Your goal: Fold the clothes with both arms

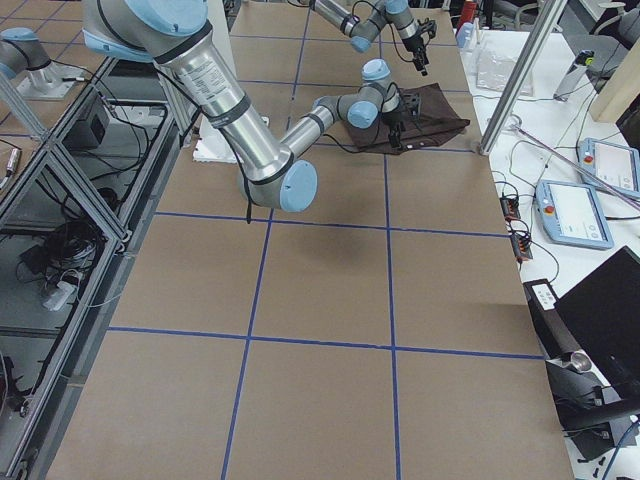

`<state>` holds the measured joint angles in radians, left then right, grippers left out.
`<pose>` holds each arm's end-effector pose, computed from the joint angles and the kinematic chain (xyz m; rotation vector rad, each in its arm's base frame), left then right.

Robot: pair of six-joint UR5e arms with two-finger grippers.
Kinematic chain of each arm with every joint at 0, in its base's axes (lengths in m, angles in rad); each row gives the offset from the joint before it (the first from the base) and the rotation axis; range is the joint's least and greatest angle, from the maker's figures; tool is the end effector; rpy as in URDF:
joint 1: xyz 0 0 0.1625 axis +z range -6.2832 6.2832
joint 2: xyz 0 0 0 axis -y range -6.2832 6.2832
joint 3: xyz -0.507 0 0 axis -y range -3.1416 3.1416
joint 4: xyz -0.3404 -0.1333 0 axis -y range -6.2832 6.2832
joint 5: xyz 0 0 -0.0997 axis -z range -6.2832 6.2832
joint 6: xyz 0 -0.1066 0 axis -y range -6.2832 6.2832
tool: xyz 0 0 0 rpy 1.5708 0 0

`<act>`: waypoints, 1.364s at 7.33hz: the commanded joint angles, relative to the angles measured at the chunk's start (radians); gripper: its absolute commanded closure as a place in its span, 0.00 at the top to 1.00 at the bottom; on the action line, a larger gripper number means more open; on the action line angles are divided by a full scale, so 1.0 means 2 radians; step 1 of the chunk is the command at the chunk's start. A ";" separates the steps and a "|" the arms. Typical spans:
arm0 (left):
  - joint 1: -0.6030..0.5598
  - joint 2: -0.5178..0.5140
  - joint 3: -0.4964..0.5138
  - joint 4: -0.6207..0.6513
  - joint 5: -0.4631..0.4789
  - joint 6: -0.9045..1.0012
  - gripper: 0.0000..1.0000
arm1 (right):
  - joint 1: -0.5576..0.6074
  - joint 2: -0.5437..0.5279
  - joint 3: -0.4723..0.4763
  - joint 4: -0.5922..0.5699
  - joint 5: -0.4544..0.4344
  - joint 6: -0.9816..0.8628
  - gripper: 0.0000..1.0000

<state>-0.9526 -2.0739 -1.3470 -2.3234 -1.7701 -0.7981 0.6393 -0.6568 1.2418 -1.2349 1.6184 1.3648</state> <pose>0.3215 -0.6457 0.4809 0.6630 0.8063 -0.0604 -0.5899 -0.5984 0.2692 0.3396 -0.8635 0.3801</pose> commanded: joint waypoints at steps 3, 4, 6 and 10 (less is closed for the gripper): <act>0.005 0.024 -0.028 -0.001 -0.005 -0.003 1.00 | -0.030 0.034 -0.071 -0.001 -0.045 0.007 0.60; 0.005 0.024 -0.028 0.000 -0.005 -0.003 1.00 | -0.033 0.031 -0.071 -0.001 -0.048 0.007 0.59; 0.005 0.024 -0.028 -0.001 -0.005 -0.003 1.00 | -0.039 0.026 -0.071 -0.001 -0.057 0.007 0.59; 0.005 0.024 -0.028 -0.001 -0.005 -0.003 1.00 | -0.052 0.019 -0.071 0.000 -0.074 0.009 0.59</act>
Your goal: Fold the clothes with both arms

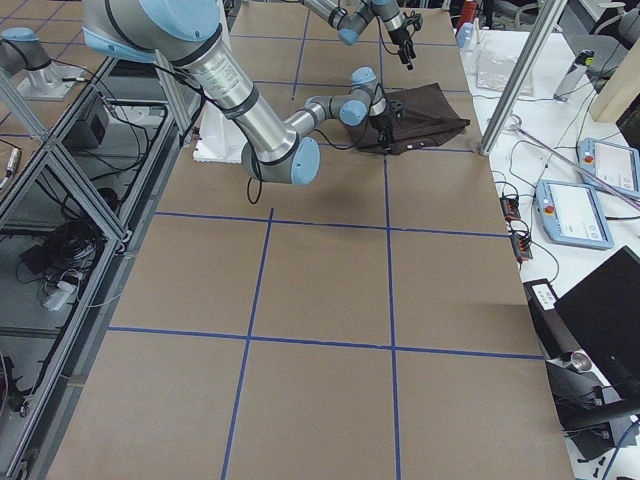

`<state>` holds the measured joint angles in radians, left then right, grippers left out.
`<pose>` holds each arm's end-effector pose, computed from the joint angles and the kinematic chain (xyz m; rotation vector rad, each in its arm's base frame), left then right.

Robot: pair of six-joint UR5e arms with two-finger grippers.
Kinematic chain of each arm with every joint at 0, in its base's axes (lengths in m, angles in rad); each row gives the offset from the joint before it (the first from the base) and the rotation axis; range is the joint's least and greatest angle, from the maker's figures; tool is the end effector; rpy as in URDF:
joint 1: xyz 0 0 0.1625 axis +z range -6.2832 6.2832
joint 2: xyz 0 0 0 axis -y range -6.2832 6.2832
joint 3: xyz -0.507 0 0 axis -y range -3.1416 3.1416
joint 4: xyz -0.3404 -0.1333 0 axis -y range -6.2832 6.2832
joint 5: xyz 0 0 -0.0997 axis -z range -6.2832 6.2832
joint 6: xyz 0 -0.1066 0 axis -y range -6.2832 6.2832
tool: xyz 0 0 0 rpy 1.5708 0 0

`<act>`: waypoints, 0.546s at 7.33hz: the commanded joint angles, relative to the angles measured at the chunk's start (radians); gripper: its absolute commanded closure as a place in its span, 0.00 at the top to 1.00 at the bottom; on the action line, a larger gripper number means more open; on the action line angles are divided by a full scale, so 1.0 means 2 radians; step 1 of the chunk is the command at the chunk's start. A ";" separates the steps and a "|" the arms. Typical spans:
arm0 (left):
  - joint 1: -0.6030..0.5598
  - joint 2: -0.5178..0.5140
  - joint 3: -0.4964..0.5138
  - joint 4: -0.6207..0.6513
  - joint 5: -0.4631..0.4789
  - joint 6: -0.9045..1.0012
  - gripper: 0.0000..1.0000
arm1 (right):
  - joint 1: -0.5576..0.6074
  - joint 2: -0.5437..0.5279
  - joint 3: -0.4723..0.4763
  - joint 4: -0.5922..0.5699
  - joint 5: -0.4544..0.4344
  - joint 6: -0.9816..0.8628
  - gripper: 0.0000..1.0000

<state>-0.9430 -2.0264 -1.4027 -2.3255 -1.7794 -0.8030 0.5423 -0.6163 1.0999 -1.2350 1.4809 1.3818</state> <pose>0.3152 -0.6236 0.4878 0.6593 0.8236 -0.0500 -0.6635 -0.5666 0.2969 0.3742 -0.7388 0.3698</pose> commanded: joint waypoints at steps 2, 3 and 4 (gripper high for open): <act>0.001 0.000 0.001 0.000 0.000 0.000 1.00 | -0.007 -0.002 0.000 0.000 -0.006 0.002 0.58; 0.001 0.000 0.001 0.000 0.000 0.000 1.00 | -0.007 -0.002 0.000 0.000 -0.006 0.002 0.58; 0.001 0.000 0.002 0.000 0.000 0.000 1.00 | -0.008 -0.002 0.000 0.000 -0.006 0.002 0.58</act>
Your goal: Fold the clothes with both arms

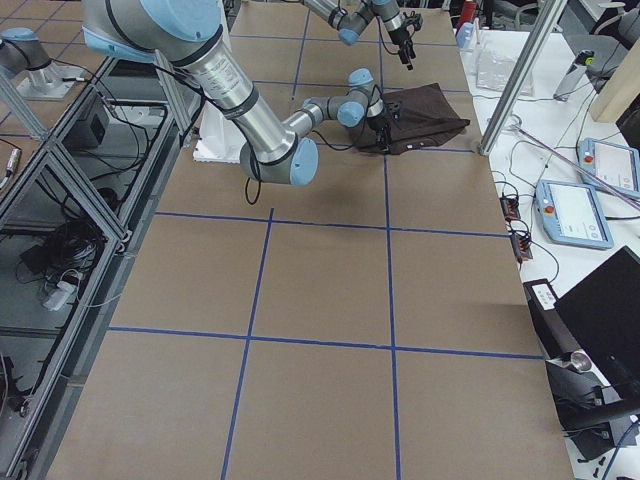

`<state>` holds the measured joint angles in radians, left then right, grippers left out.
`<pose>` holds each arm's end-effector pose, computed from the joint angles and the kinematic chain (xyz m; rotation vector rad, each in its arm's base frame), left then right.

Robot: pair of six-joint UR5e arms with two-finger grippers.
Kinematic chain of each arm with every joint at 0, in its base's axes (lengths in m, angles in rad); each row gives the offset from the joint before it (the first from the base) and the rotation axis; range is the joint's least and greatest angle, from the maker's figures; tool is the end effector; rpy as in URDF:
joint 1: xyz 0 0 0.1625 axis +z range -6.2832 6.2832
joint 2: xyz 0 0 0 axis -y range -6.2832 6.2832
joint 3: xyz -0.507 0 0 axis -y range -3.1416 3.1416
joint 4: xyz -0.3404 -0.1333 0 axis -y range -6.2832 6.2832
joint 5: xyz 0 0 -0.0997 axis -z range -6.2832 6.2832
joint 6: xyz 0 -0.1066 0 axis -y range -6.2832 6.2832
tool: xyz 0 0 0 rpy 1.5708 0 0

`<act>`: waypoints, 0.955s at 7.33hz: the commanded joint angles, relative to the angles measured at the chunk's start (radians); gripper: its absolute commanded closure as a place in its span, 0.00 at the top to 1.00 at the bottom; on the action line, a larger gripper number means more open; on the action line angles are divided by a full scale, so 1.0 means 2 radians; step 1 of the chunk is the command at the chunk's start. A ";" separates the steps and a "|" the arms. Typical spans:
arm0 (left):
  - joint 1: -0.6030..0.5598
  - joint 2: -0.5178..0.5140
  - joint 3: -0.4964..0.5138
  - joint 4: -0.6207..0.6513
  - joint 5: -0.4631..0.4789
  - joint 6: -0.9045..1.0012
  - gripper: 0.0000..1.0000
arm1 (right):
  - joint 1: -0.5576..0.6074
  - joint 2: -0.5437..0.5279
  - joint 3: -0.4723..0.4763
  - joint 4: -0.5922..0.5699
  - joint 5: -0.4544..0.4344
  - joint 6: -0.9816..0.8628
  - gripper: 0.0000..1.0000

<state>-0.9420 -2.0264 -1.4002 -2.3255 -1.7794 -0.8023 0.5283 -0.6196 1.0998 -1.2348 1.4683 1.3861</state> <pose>0.3160 -0.6236 0.4889 0.6572 0.8221 -0.0488 -0.6702 -0.5581 0.2997 0.3775 -0.7348 0.3658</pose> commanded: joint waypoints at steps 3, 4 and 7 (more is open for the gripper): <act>0.000 0.000 0.001 -0.001 0.000 -0.001 1.00 | -0.003 0.000 0.000 0.001 0.000 0.003 0.30; 0.000 0.000 0.001 -0.001 0.000 -0.001 1.00 | -0.003 -0.001 0.000 0.001 -0.001 0.003 0.16; 0.002 0.000 0.001 -0.001 0.000 -0.002 1.00 | -0.003 -0.002 0.000 -0.001 -0.001 0.003 0.00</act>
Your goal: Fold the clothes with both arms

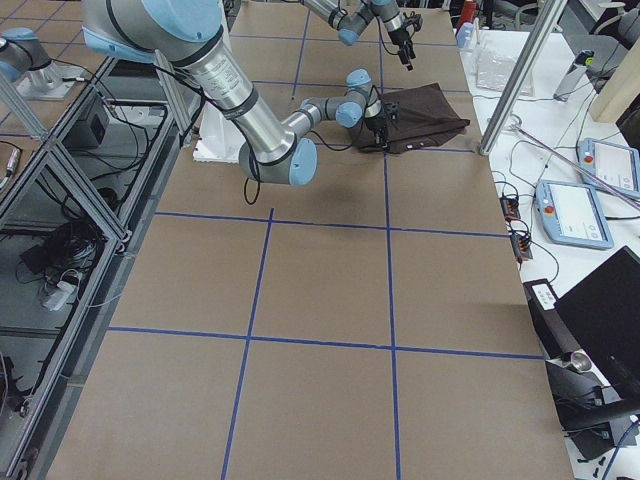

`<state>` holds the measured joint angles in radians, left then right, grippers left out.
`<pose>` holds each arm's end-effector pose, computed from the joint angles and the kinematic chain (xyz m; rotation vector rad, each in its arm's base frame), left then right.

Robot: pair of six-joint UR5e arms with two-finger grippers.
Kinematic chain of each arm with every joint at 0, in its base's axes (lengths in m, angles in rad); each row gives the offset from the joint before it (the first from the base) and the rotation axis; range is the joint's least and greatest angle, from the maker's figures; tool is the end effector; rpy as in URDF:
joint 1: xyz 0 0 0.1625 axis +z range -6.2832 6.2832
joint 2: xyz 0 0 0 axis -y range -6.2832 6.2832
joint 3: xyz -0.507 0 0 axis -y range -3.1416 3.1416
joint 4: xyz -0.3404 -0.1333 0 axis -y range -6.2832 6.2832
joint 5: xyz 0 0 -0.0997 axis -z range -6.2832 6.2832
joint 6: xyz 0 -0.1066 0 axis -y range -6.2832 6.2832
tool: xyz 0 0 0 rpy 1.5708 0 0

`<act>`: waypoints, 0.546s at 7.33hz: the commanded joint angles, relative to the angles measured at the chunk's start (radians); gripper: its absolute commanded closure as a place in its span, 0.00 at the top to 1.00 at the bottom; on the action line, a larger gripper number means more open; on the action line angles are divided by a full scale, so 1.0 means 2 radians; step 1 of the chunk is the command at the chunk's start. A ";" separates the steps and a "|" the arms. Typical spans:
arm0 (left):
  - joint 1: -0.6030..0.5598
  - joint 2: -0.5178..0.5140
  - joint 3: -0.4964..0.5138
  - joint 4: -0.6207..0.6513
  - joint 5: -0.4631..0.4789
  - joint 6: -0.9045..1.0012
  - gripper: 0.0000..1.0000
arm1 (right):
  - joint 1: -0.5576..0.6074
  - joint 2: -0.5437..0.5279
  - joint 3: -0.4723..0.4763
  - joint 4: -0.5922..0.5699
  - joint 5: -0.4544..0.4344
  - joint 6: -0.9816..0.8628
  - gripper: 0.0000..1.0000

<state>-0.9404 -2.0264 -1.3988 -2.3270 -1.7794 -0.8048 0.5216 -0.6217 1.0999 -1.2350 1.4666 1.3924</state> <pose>0.3171 -0.6232 0.4894 0.6556 0.8235 -0.0496 -0.6736 -0.5536 0.3014 0.3735 -0.7345 0.3661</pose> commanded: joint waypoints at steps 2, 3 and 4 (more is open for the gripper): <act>0.002 -0.001 -0.001 0.000 0.000 -0.009 1.00 | 0.000 -0.020 0.032 -0.001 0.004 0.002 0.00; 0.009 -0.001 -0.002 0.000 0.000 -0.015 1.00 | 0.000 -0.068 0.096 -0.004 0.005 0.001 0.00; 0.010 -0.002 -0.002 0.000 0.000 -0.016 1.00 | -0.008 -0.109 0.154 -0.006 0.004 0.002 0.00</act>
<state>-0.9262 -2.0282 -1.4014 -2.3270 -1.7794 -0.8293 0.5173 -0.7425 1.2726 -1.2426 1.4747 1.3952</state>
